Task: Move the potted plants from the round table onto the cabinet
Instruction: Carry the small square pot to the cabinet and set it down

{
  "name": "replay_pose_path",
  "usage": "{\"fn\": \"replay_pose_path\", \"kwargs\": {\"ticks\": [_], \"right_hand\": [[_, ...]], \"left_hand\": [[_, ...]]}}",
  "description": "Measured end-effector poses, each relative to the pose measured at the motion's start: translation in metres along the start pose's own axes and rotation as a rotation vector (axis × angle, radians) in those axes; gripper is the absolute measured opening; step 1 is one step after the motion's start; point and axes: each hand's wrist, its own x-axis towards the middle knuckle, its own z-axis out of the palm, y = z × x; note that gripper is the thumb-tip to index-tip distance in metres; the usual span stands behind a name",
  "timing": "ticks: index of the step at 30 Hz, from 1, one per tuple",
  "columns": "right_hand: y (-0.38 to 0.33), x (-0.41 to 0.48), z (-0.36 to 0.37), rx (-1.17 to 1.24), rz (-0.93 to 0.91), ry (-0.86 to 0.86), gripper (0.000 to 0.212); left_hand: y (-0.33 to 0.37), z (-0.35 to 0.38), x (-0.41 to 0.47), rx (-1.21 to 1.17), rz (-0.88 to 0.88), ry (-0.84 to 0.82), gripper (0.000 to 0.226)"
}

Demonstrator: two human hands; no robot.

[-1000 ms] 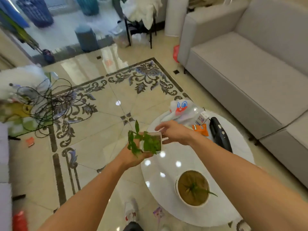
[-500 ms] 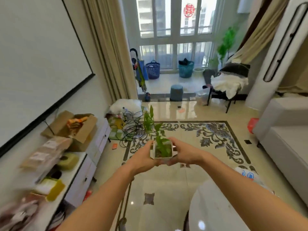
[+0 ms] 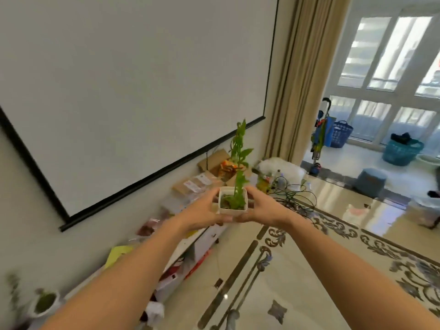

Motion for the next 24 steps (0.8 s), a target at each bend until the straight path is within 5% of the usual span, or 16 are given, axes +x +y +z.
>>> {"fn": "replay_pose_path", "kwargs": {"ticks": [12, 24], "right_hand": [[-0.129, 0.152, 0.213, -0.003, -0.175, -0.241, 0.081], [-0.128, 0.295, 0.348, -0.084, -0.301, -0.571, 0.081]], "left_hand": [[-0.118, -0.203, -0.145, 0.118, -0.282, 0.372, 0.078], [-0.234, -0.260, -0.185, -0.039, -0.540, 0.630, 0.080]]}}
